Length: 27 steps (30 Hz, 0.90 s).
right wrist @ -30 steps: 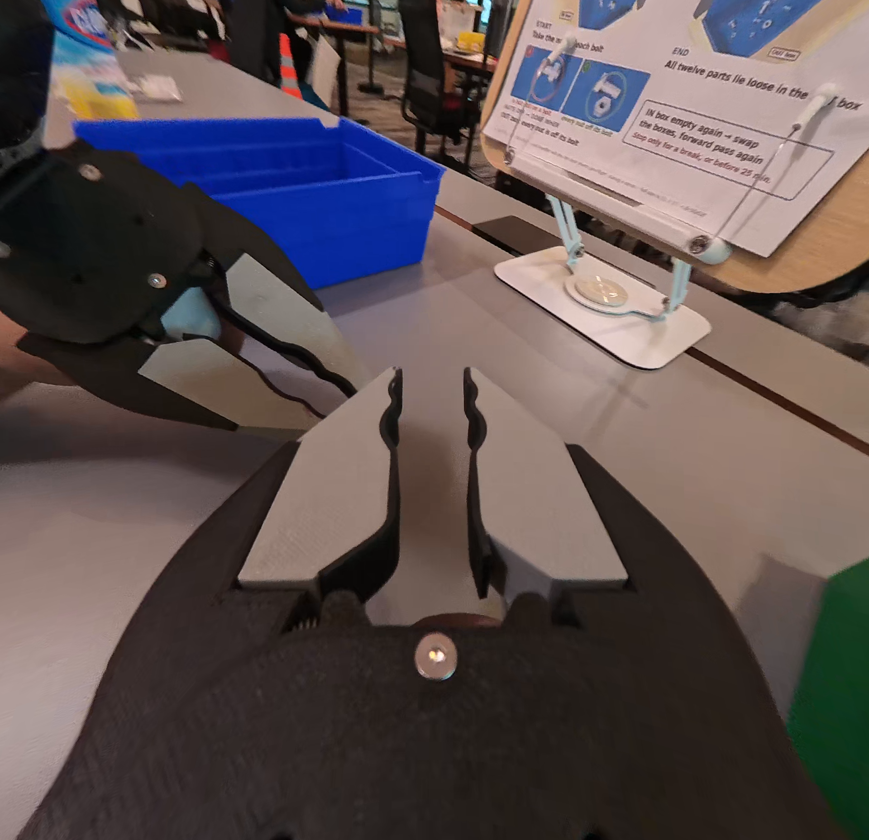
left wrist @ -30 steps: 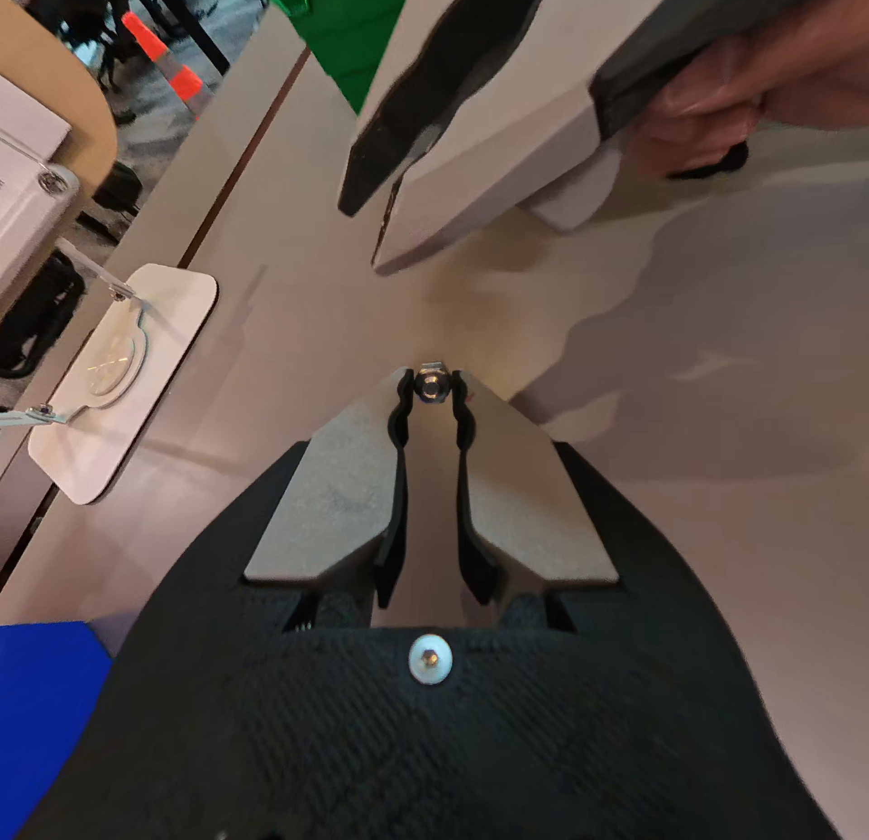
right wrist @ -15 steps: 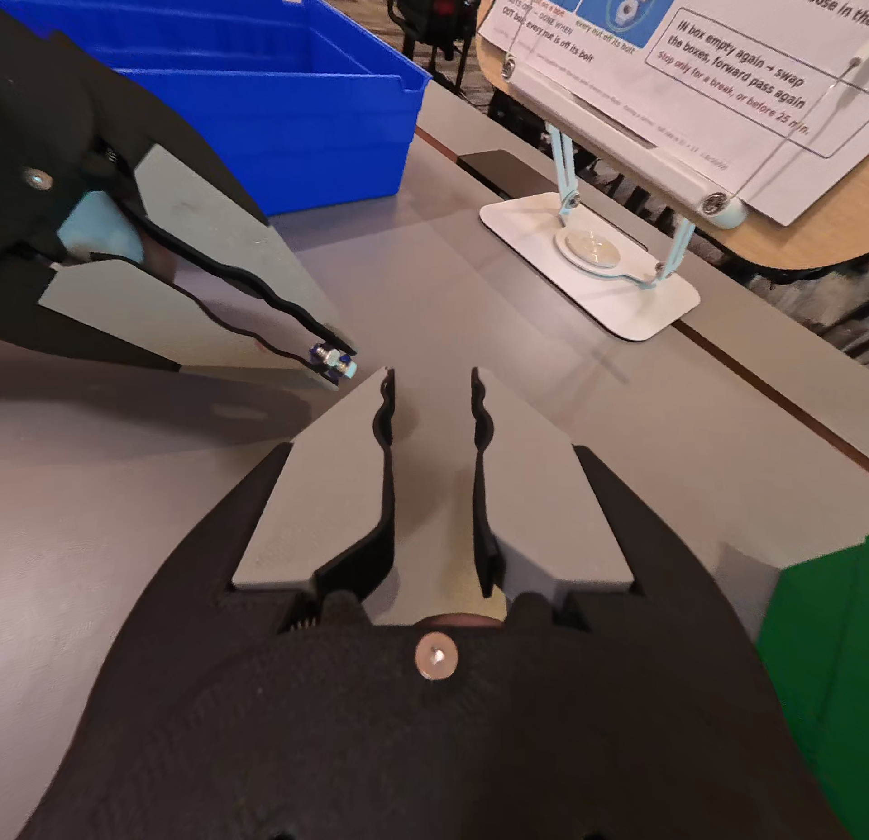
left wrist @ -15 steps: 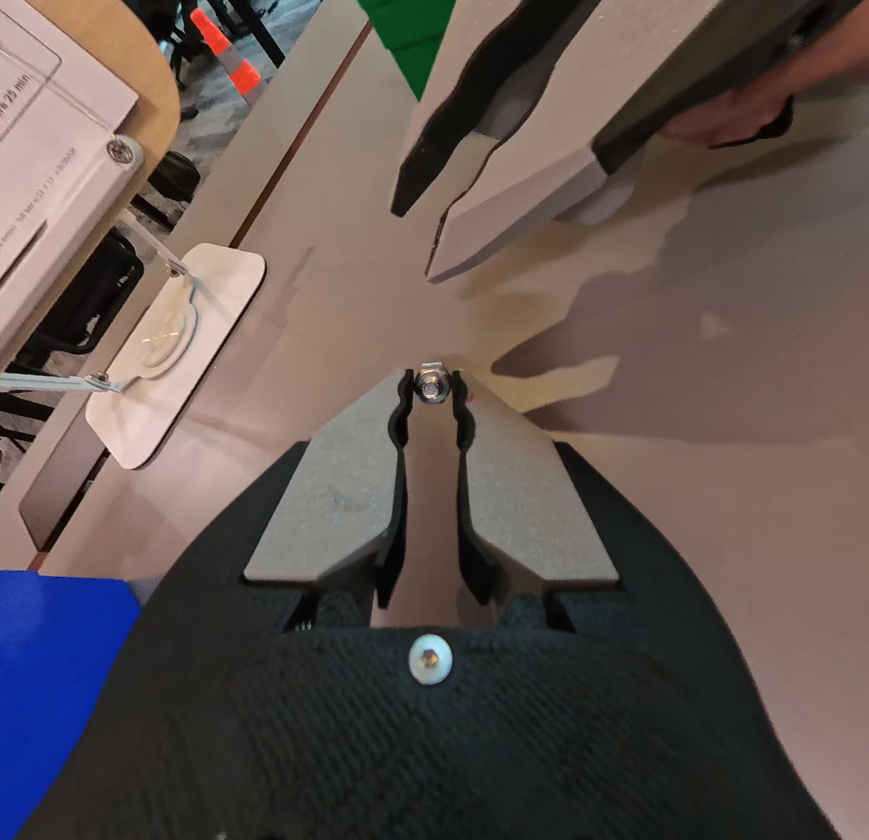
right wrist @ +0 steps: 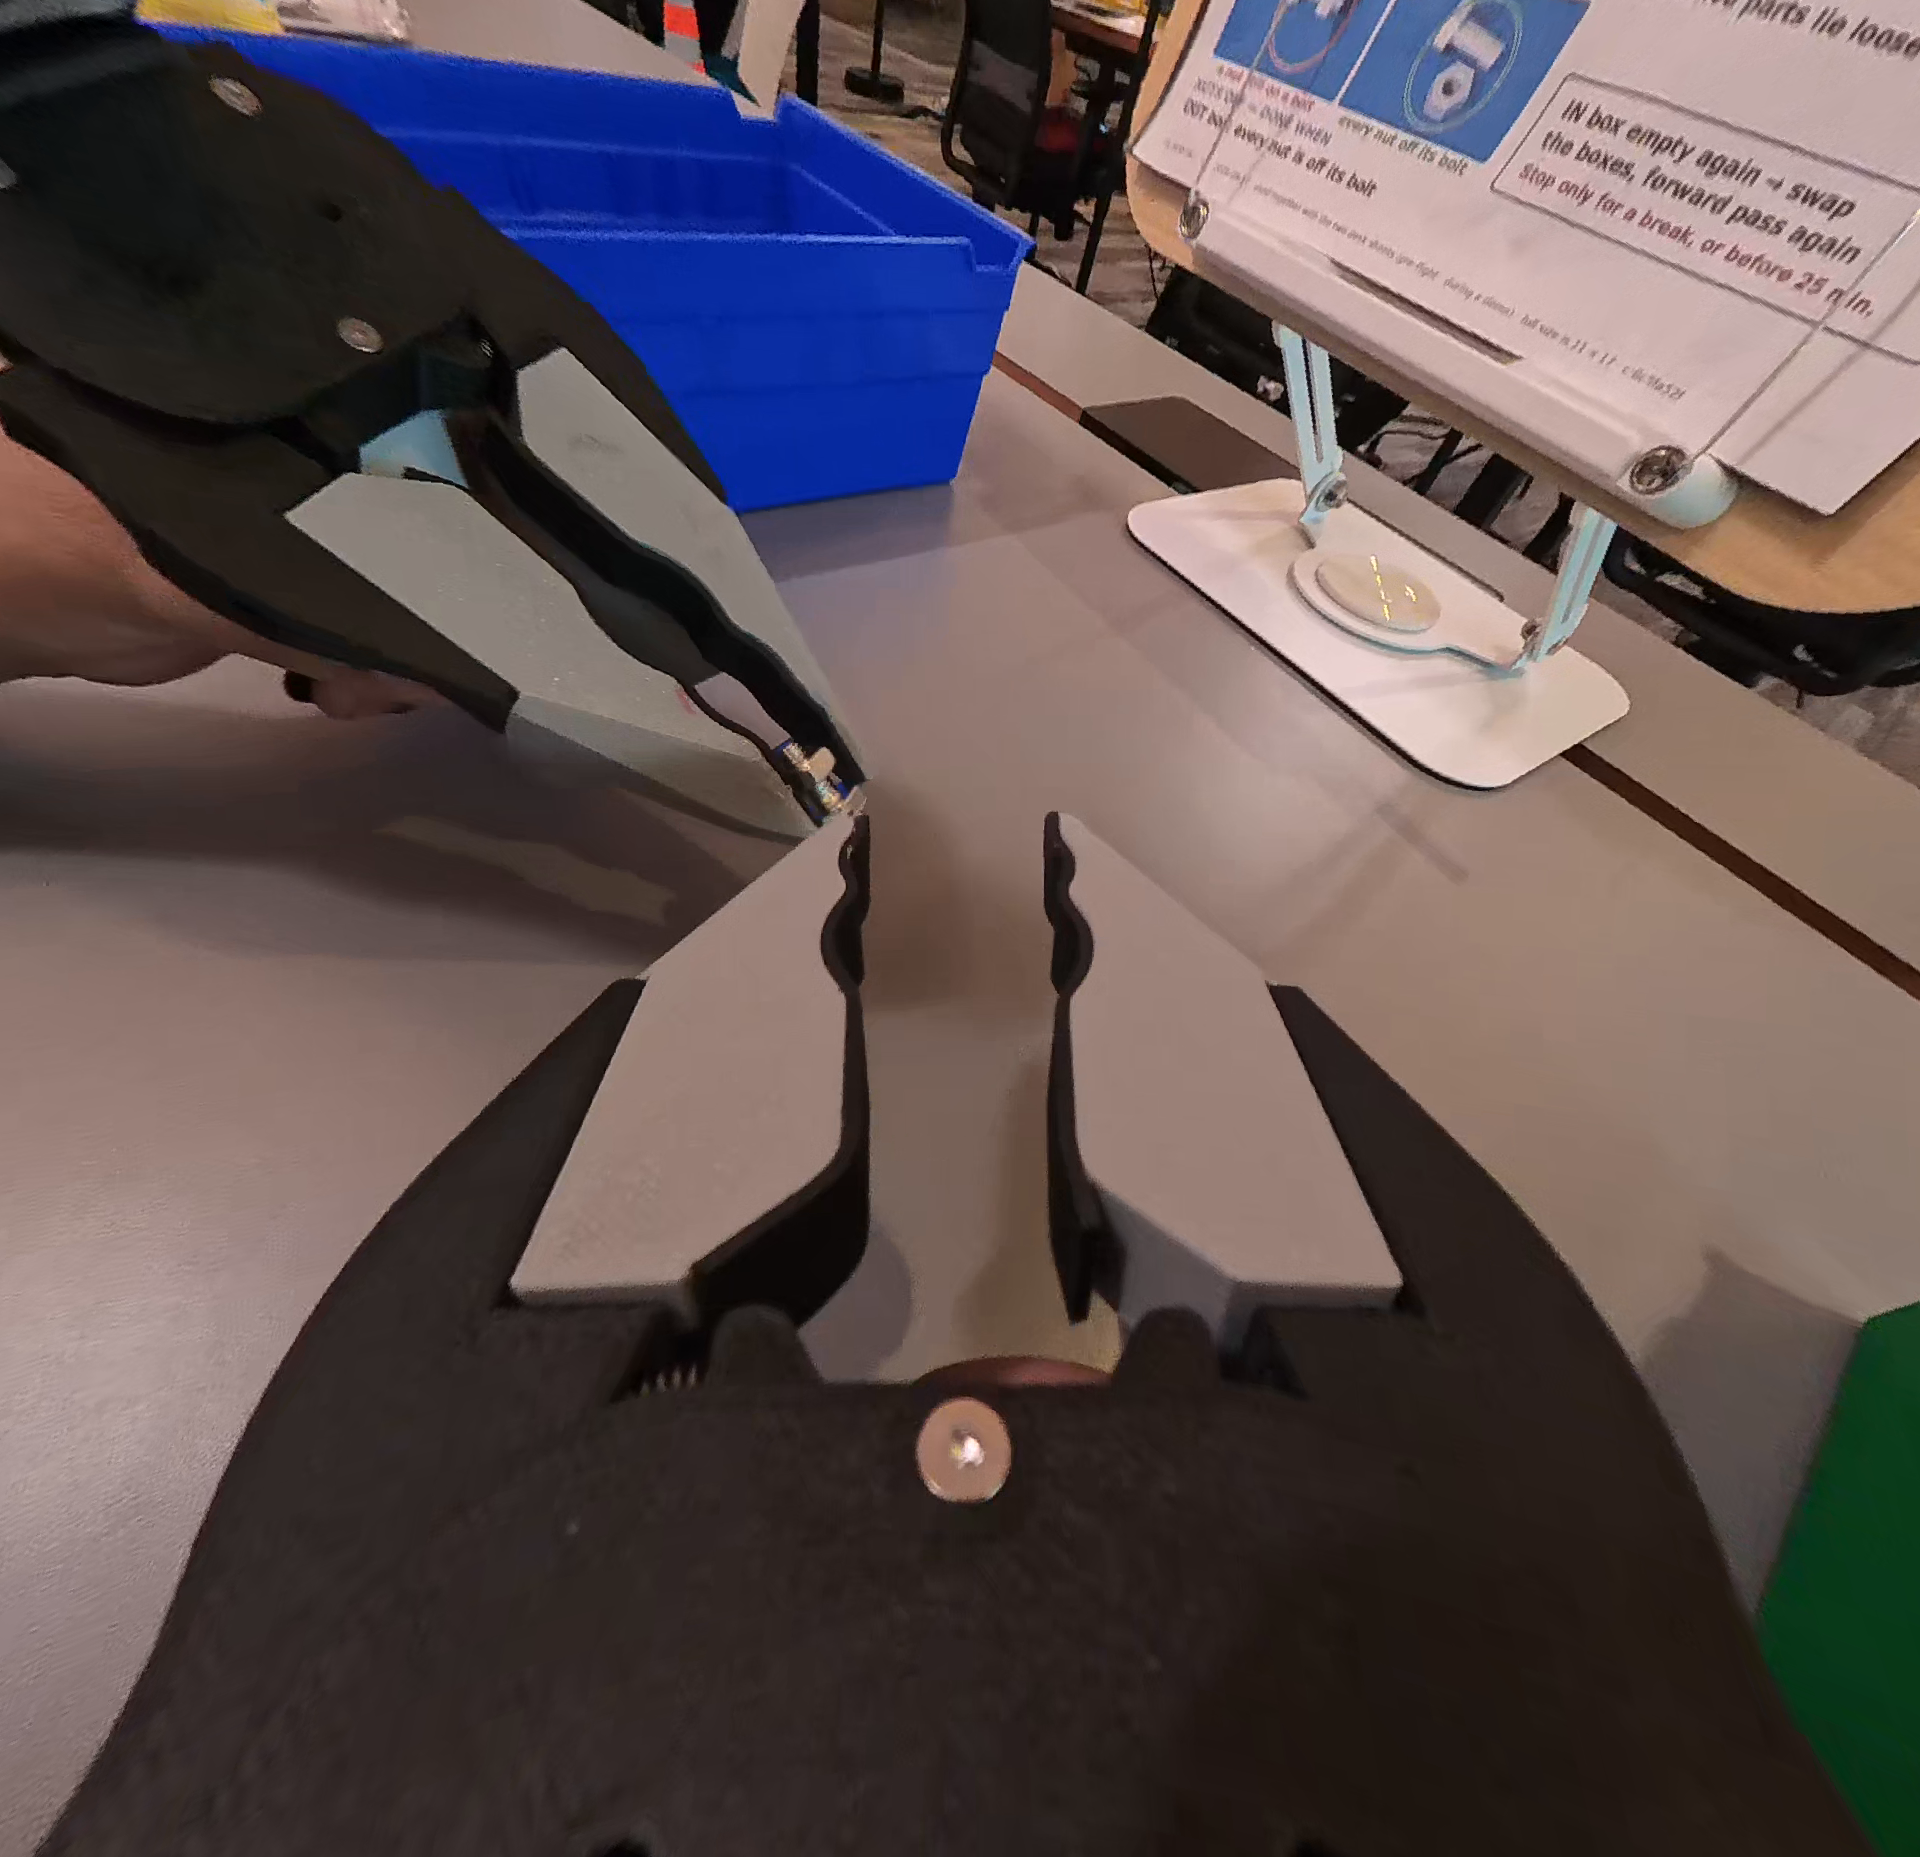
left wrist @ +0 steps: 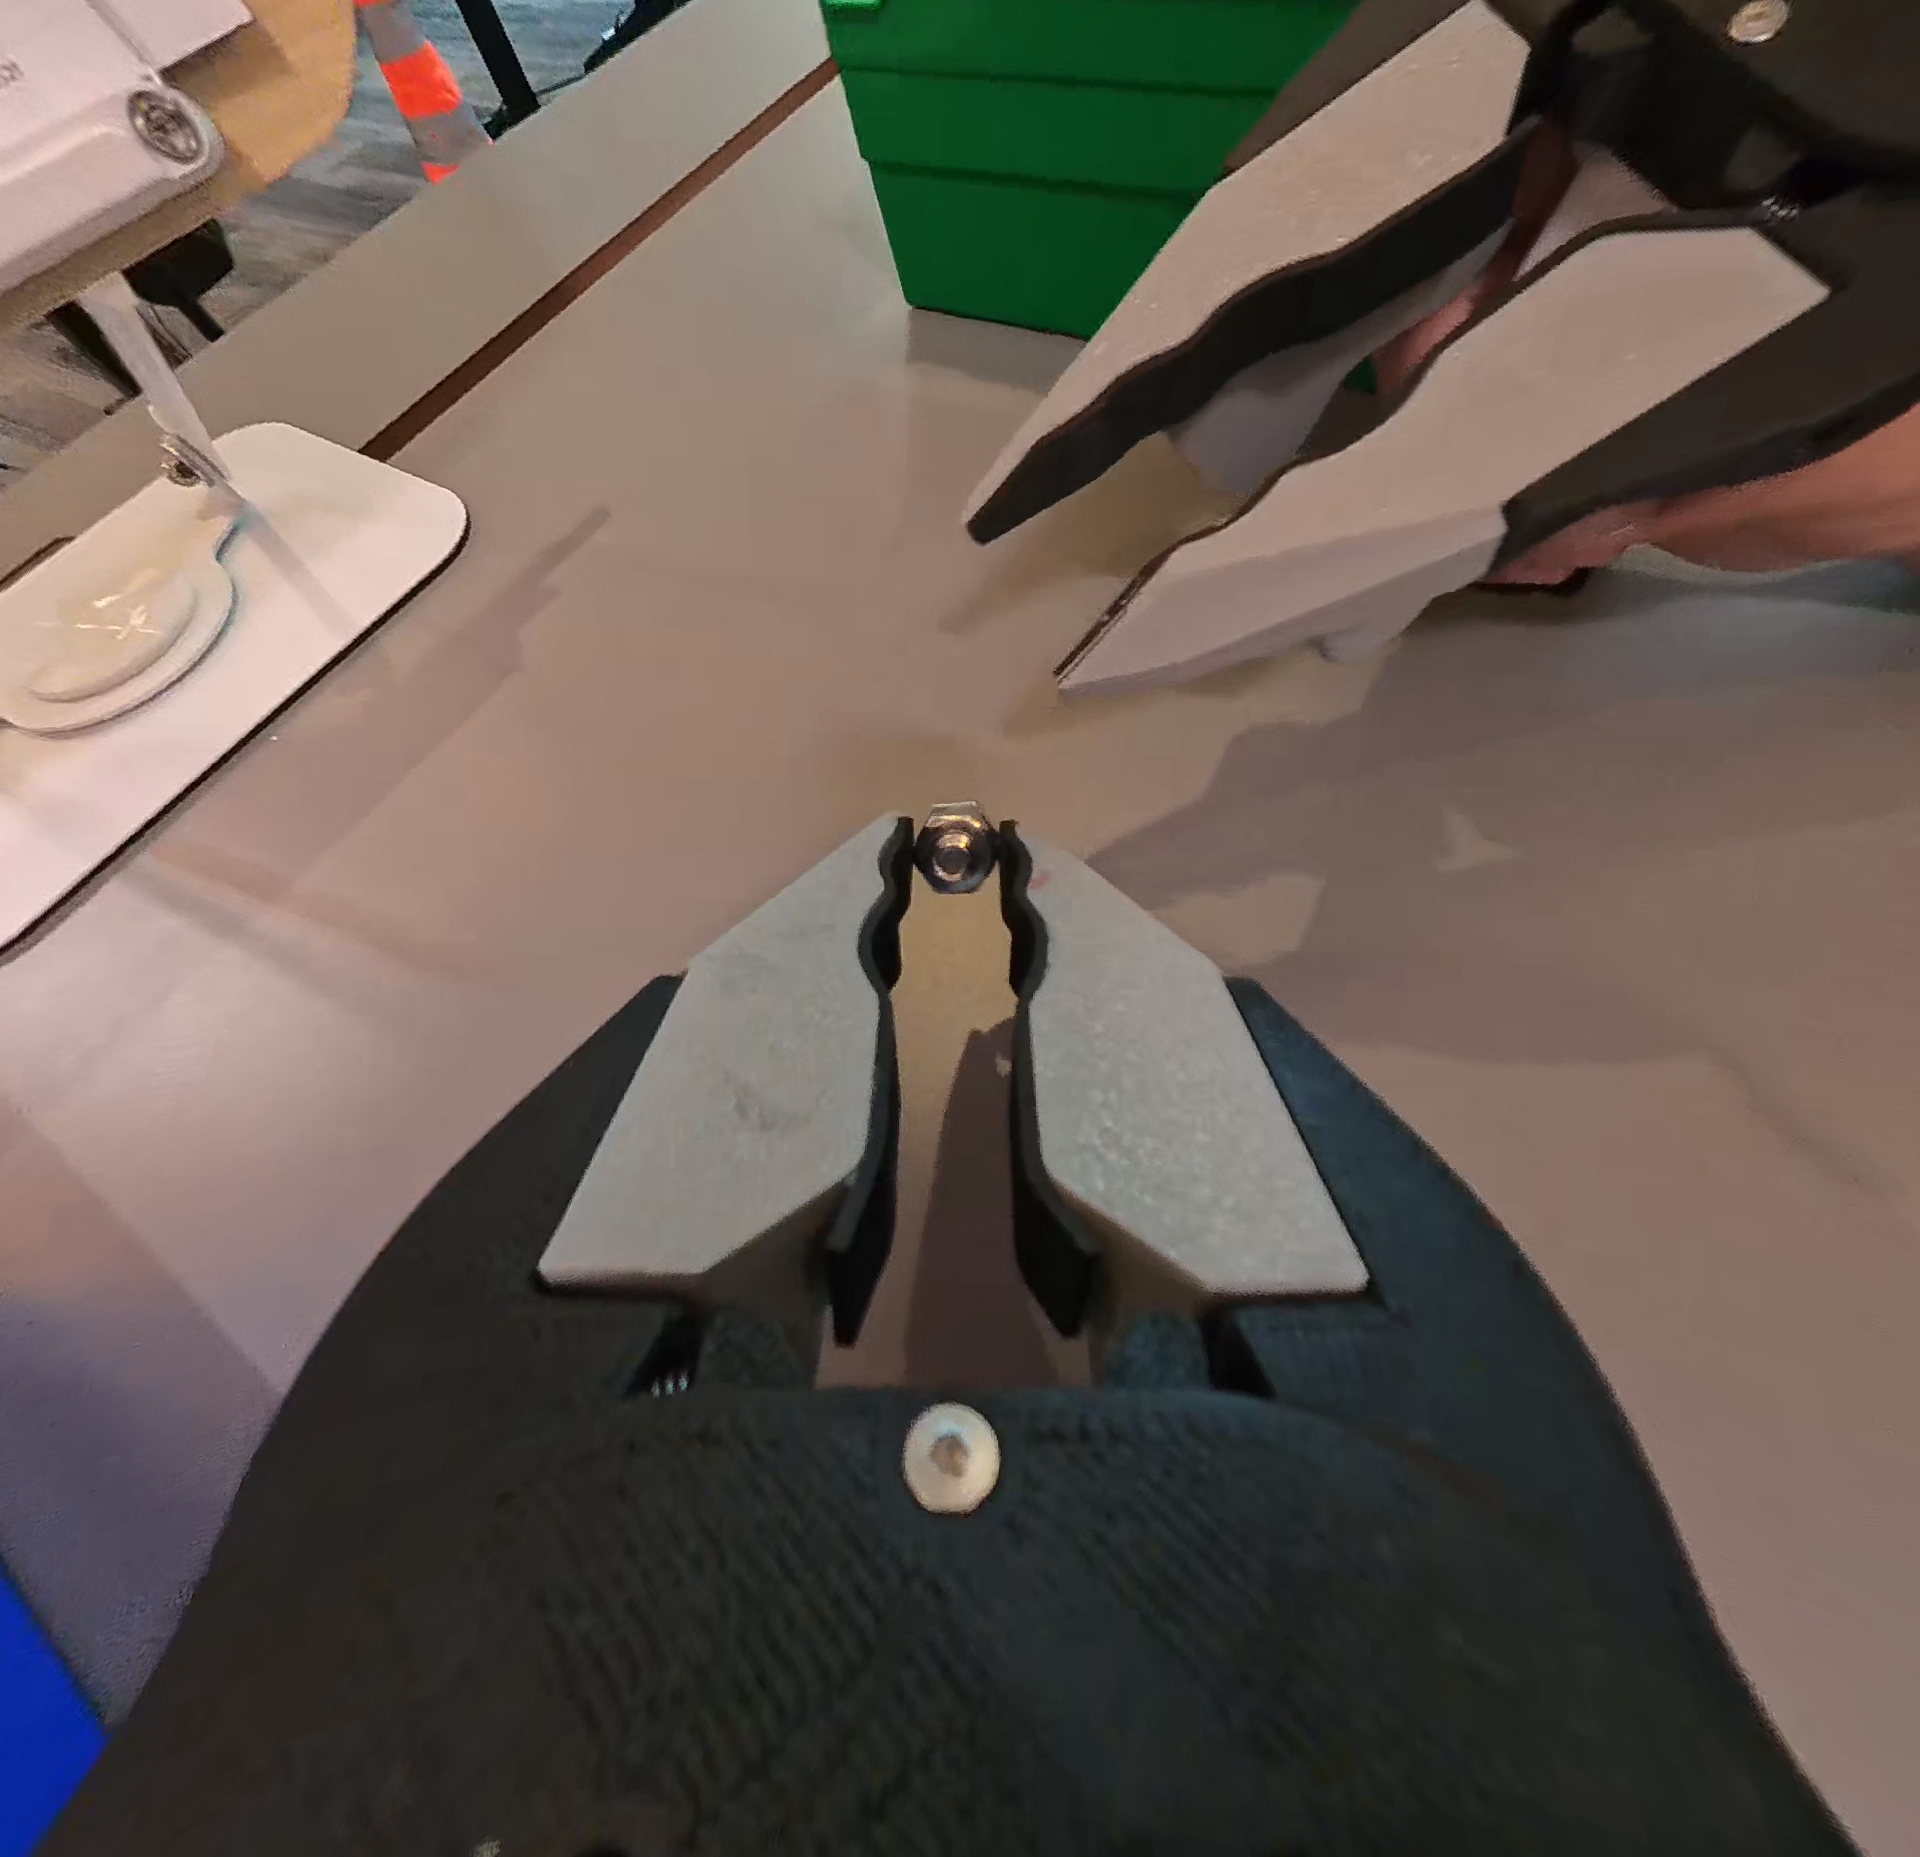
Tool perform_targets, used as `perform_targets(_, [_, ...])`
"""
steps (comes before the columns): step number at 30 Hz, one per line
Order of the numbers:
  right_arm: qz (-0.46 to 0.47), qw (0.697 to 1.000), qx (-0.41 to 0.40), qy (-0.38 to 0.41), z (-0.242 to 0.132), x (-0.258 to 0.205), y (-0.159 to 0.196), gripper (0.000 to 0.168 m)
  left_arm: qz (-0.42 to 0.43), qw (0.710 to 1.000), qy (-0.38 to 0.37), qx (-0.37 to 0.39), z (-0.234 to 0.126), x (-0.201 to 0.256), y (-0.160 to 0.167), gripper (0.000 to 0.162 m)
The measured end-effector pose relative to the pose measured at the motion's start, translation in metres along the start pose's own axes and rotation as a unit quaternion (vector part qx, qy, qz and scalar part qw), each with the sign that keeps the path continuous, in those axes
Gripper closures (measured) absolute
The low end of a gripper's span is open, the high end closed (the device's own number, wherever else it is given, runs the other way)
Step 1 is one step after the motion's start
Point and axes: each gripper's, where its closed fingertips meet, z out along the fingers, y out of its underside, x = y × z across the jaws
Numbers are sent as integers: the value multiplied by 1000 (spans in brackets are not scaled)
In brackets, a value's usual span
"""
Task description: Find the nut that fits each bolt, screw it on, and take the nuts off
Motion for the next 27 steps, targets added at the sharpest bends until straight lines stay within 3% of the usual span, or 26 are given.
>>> perform_targets(12, [-82, 992, 69, -60, -20, -22, -26, 139, -98, 988, 92, 72, -16, 9, -21, 148])
perform_targets(18, [-171, 980, 82, -53, -26, -34, -28, 142, -173, 955, 204, 126, -34, 22, -39, 148])
perform_targets(27, [-202, 974, 95, -46, -24, -47, -29, 146, -224, 925, 272, 140, -39, 34, -46, 148])
